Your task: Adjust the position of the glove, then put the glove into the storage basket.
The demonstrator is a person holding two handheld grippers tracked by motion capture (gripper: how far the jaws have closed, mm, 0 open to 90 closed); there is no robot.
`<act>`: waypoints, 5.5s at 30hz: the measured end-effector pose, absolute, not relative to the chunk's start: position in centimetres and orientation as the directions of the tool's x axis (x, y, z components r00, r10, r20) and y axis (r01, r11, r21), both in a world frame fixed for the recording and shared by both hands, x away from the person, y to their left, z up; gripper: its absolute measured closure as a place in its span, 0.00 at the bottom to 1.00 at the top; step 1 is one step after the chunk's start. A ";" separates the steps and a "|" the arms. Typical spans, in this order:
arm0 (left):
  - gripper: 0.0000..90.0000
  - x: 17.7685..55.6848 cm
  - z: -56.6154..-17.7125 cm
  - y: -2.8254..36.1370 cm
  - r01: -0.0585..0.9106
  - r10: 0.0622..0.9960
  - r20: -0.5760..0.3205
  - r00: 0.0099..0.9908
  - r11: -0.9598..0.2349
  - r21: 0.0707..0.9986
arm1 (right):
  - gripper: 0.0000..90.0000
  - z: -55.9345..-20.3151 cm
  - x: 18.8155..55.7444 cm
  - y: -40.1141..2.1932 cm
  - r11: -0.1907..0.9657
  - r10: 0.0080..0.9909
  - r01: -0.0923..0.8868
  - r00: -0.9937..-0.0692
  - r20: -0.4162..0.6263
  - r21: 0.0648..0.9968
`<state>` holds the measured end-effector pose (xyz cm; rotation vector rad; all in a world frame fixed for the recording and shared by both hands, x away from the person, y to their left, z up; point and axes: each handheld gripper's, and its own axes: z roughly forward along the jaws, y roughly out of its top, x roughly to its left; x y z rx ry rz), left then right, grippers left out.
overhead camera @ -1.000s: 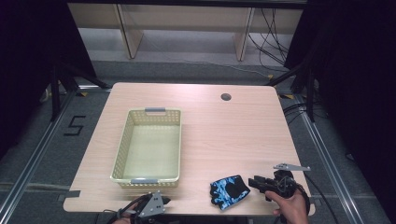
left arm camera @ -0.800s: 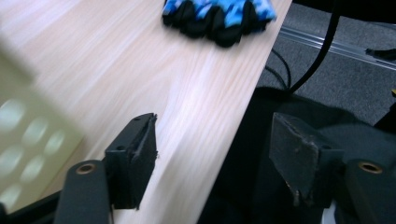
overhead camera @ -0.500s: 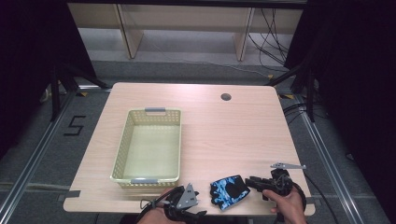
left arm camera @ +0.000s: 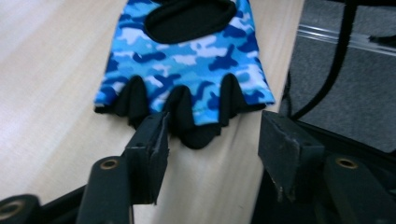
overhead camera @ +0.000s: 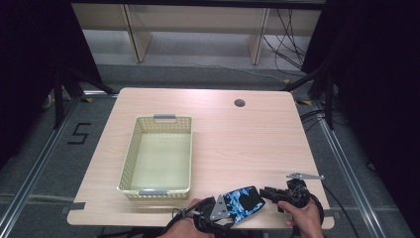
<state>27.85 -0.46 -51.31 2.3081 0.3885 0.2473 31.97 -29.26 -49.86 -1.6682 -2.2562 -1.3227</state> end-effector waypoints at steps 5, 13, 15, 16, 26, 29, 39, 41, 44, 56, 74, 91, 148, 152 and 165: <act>0.51 27.9 -51.3 -0.6 0.216 0.352 0.043 0.935 -0.662 0.718 | 0.76 -50.0 32.0 -29.1 0.060 0.762 0.811 -0.414 0.498 0.581; 0.56 28.3 -51.4 -1.3 0.219 0.360 0.041 0.932 -0.649 0.728 | 0.81 -51.0 32.5 -28.2 0.116 0.746 0.813 -0.451 0.491 0.571; 0.59 28.4 -51.3 -1.4 0.195 0.351 0.068 0.934 -0.660 0.726 | 0.83 -51.3 32.4 -28.1 0.085 0.733 0.834 -0.423 0.534 0.545; 0.63 28.3 -51.5 -1.5 0.202 0.358 0.058 0.932 -0.644 0.738 | 0.84 -51.4 32.5 -28.2 0.084 0.731 0.833 -0.425 0.534 0.547; 0.87 28.3 -51.6 -1.1 0.165 0.363 0.106 0.926 -0.640 0.750 | 0.96 -51.1 32.0 -28.1 0.083 0.730 0.818 -0.439 0.524 0.570; 0.89 28.5 -51.5 -0.9 0.157 0.359 0.112 0.927 -0.640 0.752 | 0.96 -50.8 32.0 -28.2 0.101 0.719 0.781 -0.486 0.497 0.617; 0.90 28.5 -50.5 0.0 0.142 0.361 0.129 0.924 -0.636 0.758 | 0.96 -50.1 31.0 -28.1 0.067 0.690 0.759 -0.504 0.520 0.648; 0.90 28.3 -50.5 0.3 0.143 0.358 0.127 0.925 -0.638 0.756 | 0.96 -49.9 30.8 -27.7 0.085 0.685 0.734 -0.534 0.496 0.674; 0.90 27.9 -50.6 0.8 0.148 0.360 0.122 0.925 -0.637 0.757 | 0.96 -49.3 30.4 -27.1 0.074 0.677 0.745 -0.526 0.515 0.663; 0.90 27.5 -47.4 3.4 0.158 0.383 0.109 0.917 -0.601 0.784 | 0.96 -46.6 30.0 -24.9 0.098 0.649 0.704 -0.581 0.491 0.703; 0.90 27.1 -41.7 9.3 0.115 0.427 0.201 0.882 -0.609 0.785 | 0.96 -40.3 30.7 -19.7 0.186 0.576 0.589 -0.714 0.398 0.787; 0.91 30.5 -40.0 16.6 0.196 0.514 0.193 0.836 -0.608 0.770 | 0.96 -39.1 35.4 -11.9 0.249 0.501 0.543 -0.781 0.373 0.802; 0.59 35.2 -42.8 23.5 0.385 0.537 0.097 0.838 -0.708 0.591 | 0.96 -45.3 38.9 -1.8 0.478 0.605 0.626 -0.743 0.287 0.616; 0.57 34.9 -42.5 23.3 0.388 0.550 0.095 0.829 -0.690 0.611 | 0.95 -45.3 38.6 -1.5 0.475 0.612 0.642 -0.732 0.298 0.602; 0.50 34.6 -42.3 22.5 0.401 0.601 0.088 0.795 -0.628 0.667 | 0.82 -44.6 38.3 -1.5 0.537 0.599 0.600 -0.766 0.233 0.593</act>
